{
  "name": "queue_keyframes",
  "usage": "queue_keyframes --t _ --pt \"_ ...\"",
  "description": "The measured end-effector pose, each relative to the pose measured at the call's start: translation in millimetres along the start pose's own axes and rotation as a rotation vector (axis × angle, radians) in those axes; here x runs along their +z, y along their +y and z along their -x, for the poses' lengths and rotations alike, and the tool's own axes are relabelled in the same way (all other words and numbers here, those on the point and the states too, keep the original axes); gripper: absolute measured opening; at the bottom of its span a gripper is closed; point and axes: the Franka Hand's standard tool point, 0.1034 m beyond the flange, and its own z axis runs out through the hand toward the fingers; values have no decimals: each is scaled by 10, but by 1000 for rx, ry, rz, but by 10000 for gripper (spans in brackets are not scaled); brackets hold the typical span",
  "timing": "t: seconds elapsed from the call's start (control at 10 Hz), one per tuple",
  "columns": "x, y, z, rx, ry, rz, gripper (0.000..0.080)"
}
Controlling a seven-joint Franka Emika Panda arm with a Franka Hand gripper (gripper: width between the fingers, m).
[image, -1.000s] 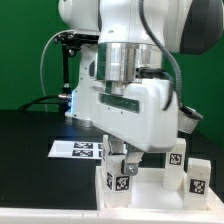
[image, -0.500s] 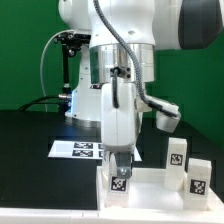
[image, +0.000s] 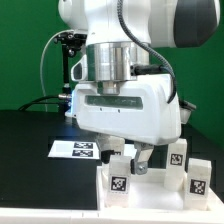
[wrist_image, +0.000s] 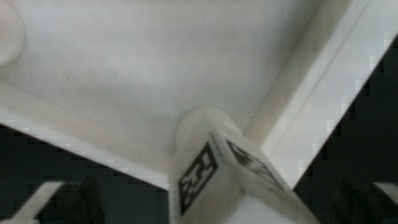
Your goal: Assemble square table
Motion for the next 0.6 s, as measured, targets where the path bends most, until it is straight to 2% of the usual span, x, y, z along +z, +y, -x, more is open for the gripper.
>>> queue_keyframes --t 0.1,0.4,0.6 --pt "-1 3 -7 -83 1 0 649" --pt "-38 -69 -29 -592 24 32 649" --pt "-41 -63 -36 -729 25 41 649"
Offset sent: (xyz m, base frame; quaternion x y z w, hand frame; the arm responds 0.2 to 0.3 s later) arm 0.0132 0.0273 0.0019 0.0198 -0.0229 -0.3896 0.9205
